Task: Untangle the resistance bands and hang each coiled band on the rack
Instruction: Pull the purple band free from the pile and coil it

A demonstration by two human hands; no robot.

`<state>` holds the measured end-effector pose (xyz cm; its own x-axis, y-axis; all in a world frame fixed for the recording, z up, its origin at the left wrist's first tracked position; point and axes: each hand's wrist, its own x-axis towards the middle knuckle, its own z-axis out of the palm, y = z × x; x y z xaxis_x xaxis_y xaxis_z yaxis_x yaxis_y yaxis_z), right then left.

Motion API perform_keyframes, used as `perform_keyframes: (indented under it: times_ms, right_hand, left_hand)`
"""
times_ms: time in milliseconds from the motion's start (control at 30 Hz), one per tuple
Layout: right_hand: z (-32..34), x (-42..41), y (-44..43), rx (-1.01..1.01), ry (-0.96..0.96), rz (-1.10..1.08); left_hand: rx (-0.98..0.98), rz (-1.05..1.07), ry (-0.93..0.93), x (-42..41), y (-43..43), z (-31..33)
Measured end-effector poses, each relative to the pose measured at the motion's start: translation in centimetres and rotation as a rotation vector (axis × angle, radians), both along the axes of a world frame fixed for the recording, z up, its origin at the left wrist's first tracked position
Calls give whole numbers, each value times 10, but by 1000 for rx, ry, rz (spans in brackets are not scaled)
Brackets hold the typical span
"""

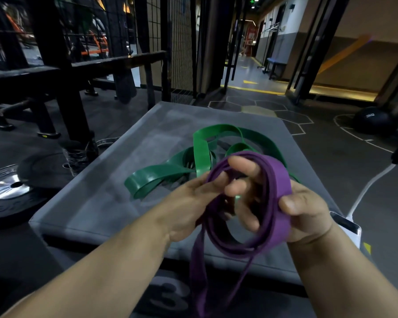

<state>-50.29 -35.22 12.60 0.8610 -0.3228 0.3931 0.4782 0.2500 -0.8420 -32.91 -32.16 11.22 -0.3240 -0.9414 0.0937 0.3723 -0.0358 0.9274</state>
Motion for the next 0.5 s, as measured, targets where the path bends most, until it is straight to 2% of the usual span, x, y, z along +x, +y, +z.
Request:
perform_keyframes:
  times_ms: [167,500]
  right_hand:
    - [-3,-1,-5,145,-49,-82]
    - [13,-10,-6,186,-246,-229]
  left_hand:
    - [41,-172,-183,-3,-3,-19]
    - [-7,-457,-139,12,-14,-38]
